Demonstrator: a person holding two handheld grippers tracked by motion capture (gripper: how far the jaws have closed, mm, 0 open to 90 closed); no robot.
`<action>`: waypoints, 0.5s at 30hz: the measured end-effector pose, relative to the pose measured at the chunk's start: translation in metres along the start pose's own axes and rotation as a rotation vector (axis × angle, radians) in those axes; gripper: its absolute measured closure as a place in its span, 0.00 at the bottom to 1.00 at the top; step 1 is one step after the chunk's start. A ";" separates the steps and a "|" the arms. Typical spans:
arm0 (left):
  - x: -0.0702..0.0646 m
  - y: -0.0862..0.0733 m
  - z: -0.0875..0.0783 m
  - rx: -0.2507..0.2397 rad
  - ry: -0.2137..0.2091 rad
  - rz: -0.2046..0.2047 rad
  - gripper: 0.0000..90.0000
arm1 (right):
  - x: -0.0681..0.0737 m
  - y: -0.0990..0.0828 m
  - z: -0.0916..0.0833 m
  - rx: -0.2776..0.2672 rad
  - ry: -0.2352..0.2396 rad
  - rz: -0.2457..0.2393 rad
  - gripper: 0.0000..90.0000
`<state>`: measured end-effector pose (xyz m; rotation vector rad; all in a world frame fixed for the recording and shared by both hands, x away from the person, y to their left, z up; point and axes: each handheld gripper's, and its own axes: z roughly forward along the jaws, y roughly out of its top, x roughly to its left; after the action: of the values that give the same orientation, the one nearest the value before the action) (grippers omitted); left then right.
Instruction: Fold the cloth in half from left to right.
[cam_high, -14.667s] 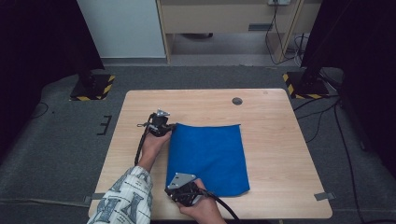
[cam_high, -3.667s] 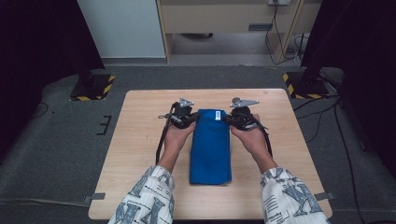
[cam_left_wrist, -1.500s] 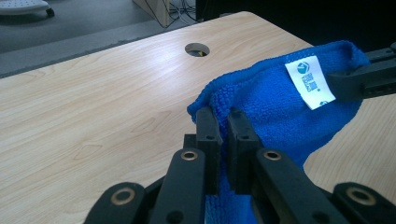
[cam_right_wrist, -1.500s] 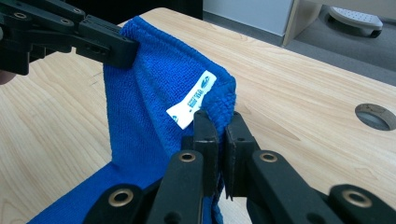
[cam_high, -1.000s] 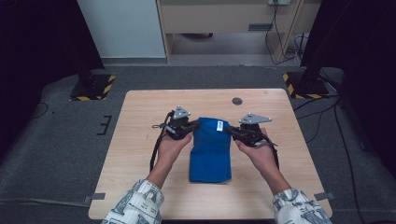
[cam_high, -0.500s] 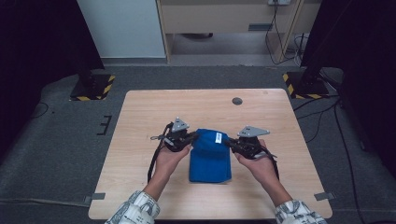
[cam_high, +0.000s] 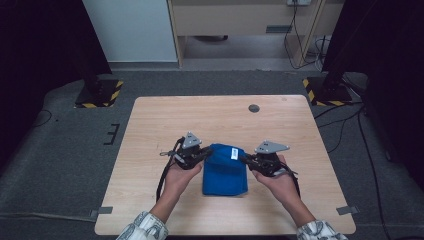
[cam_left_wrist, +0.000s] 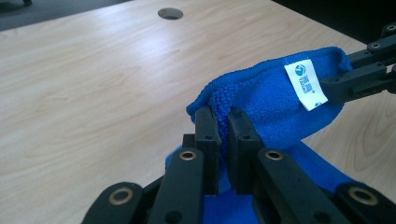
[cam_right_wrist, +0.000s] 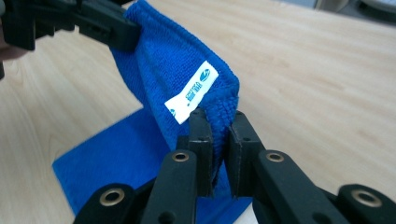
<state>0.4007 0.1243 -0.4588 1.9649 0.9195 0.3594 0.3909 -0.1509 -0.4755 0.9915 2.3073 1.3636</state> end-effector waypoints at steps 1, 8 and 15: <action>-0.001 -0.004 0.000 0.005 0.000 -0.002 0.93 | 0.001 -0.002 0.000 0.004 0.003 0.000 0.91; -0.007 -0.018 0.000 0.011 -0.011 -0.015 0.93 | 0.005 -0.011 -0.002 0.018 0.006 -0.013 0.90; -0.013 -0.026 -0.005 -0.002 -0.023 -0.018 0.93 | 0.008 -0.014 -0.008 0.011 0.015 -0.012 0.88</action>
<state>0.3769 0.1259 -0.4760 1.9535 0.9213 0.3264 0.3750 -0.1555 -0.4822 0.9727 2.3303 1.3603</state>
